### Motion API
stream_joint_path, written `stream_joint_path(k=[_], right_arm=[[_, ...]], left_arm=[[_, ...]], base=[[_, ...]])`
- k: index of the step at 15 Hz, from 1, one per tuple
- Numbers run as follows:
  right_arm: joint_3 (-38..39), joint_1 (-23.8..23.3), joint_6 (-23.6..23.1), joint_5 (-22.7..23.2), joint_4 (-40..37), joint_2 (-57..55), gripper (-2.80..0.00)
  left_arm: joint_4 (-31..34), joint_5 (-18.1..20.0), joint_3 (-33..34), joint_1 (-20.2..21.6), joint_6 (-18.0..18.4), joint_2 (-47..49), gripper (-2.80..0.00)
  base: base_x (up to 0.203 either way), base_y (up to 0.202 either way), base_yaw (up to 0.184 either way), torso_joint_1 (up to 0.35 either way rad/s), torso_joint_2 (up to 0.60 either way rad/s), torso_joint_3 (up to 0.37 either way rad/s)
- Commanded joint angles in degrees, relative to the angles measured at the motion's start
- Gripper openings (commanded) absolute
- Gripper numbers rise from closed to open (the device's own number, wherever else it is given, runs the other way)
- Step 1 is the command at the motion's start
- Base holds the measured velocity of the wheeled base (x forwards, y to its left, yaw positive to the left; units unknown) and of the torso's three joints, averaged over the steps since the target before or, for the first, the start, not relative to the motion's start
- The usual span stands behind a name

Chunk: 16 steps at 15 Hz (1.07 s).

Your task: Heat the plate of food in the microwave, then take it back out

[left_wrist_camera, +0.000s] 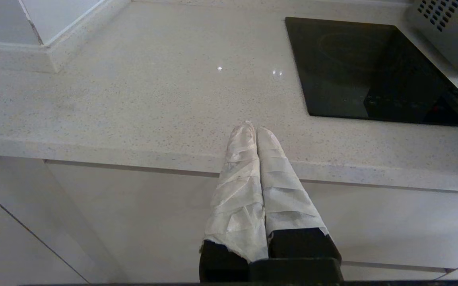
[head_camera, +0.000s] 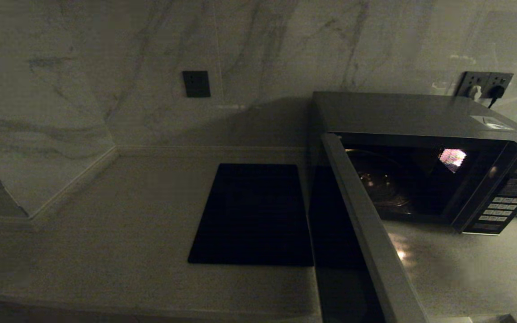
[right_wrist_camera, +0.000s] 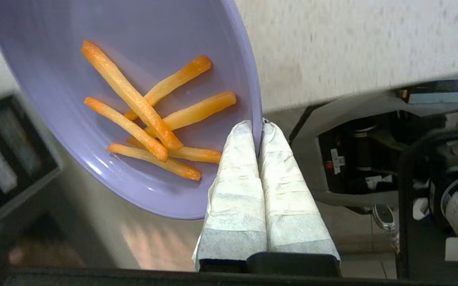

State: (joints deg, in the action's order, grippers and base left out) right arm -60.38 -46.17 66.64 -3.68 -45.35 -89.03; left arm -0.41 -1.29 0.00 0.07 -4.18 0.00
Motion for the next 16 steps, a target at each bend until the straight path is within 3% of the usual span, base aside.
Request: stream_joint_path(k=[1,6,16], right_arm=[[-3.07,-2.22,-0.28,-0.04,-0.27,-7.27,-2.80],[-12.56,-4.31,-7.69,-0.16,-0.28,-18.68,-2.80],[-23.16,-6.88,-9.23,-0.45,-0.05,-32.40,-2.80]], left_arm=[[-0.02,-0.03,0.00,0.01,-0.04,0.00,-2.80],[-0.02,-0.03,0.00,0.01,-0.04,0.02,-2.80],[-0.02,-0.03,0.00,0.06,-0.04,0.01,-2.80]], base=[[0.000,0.000,0.000,0.000,0.00,0.000],[0.000,0.000,0.000,0.000,0.00,0.000],[0.000,0.000,0.000,0.000,0.00,0.000]])
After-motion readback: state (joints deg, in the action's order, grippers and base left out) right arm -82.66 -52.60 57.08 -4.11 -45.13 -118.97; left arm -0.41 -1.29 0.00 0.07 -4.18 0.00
